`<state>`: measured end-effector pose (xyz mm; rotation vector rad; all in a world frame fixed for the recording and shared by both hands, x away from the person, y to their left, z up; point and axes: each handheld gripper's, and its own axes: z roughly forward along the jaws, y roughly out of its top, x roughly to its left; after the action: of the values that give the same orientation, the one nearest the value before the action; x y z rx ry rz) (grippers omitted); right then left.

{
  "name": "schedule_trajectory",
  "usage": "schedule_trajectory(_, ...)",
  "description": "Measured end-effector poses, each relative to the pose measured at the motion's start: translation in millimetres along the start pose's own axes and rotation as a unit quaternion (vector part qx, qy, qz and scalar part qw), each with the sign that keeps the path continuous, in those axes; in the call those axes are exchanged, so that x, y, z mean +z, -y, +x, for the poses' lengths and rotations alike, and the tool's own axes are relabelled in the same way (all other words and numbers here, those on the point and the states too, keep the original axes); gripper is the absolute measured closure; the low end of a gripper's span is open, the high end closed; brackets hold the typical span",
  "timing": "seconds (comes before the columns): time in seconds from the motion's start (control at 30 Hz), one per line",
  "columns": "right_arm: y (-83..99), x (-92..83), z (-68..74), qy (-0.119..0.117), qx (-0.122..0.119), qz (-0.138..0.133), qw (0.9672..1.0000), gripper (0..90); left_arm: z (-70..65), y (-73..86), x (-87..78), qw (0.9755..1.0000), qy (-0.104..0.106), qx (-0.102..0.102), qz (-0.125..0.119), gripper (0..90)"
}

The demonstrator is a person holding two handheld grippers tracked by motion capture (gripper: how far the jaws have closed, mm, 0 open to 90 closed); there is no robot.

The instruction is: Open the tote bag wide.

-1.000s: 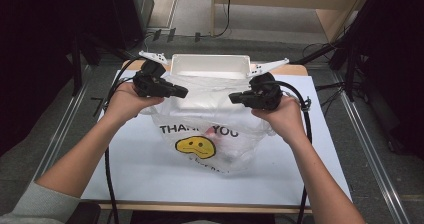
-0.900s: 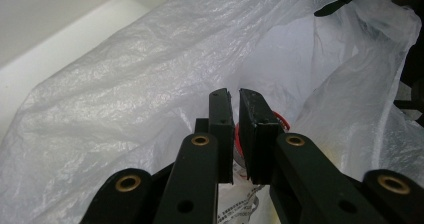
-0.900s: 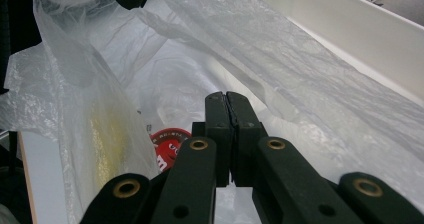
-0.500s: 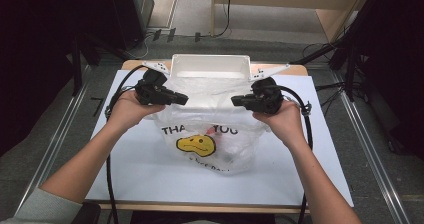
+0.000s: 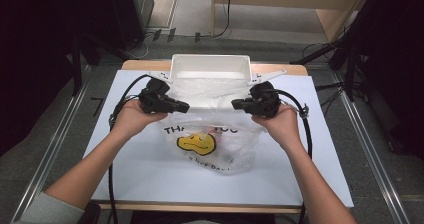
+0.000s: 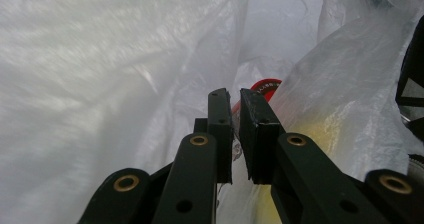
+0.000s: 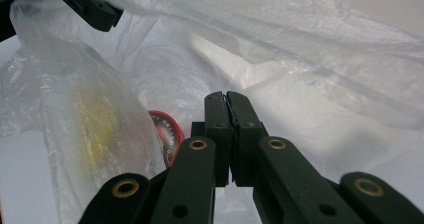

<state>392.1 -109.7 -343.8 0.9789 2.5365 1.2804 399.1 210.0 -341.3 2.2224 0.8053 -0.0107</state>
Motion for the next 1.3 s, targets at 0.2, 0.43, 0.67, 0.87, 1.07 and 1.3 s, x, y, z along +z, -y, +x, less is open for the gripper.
schedule_trajectory(0.2,7.7,4.5,-0.2,0.000,0.006,-0.005,1.0000,89.8,-1.7,11.2,6.5,1.0000,-0.007,-0.003,0.003,87.3)
schedule_trajectory(0.43,15.0,5.2,0.2,0.000,0.014,-0.010,0.9999,89.8,-4.4,22.2,14.7,0.9998,-0.020,-0.003,0.007,87.4)
schedule_trajectory(0.67,19.5,9.2,1.6,0.001,0.017,-0.012,0.9998,89.9,-4.2,29.6,26.7,0.9997,-0.022,-0.012,0.001,88.0)
schedule_trajectory(0.87,22.7,9.5,1.0,0.003,0.025,-0.018,0.9995,89.8,-5.4,37.7,36.1,0.9996,-0.011,-0.018,0.020,88.9)
schedule_trajectory(1.07,29.7,11.7,1.8,0.008,0.029,-0.018,0.9994,89.8,-8.2,53.9,38.5,0.9994,0.004,-0.025,0.022,89.4)
schedule_trajectory(1.3,35.6,17.0,3.0,0.019,0.026,-0.015,0.9994,89.3,-11.4,71.0,44.4,0.9992,0.013,-0.023,0.031,90.0)
